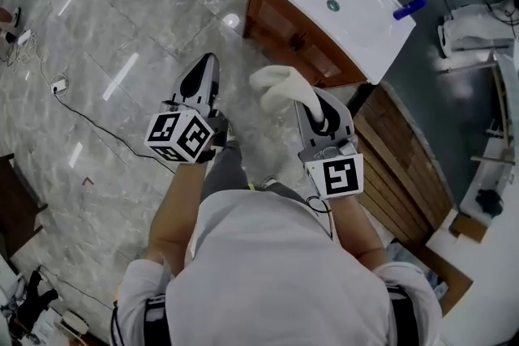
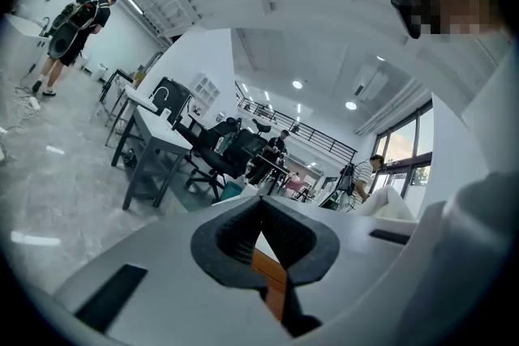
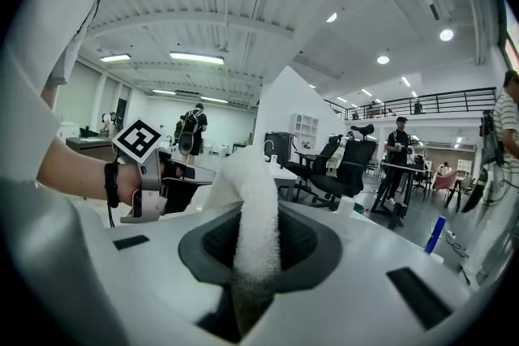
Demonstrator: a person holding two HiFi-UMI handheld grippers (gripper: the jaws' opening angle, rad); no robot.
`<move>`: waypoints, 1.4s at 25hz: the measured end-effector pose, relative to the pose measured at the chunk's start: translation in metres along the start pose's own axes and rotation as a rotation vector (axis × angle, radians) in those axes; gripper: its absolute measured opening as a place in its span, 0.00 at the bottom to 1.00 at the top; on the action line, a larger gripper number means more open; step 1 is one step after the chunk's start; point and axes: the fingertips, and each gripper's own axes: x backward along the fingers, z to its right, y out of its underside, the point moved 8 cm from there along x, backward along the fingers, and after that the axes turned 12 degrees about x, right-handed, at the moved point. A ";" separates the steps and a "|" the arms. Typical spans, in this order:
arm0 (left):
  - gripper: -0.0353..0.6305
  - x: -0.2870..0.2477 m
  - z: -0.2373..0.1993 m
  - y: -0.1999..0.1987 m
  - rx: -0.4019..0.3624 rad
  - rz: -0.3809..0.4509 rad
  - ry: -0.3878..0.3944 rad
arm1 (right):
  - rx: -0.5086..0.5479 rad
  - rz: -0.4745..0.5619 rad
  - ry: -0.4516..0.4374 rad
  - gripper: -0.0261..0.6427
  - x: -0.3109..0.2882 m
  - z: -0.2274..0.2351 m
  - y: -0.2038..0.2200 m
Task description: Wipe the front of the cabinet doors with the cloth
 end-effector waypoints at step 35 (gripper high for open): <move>0.08 -0.252 -0.245 0.159 0.018 -0.140 -0.137 | -0.136 -0.108 0.136 0.16 -0.298 0.041 0.305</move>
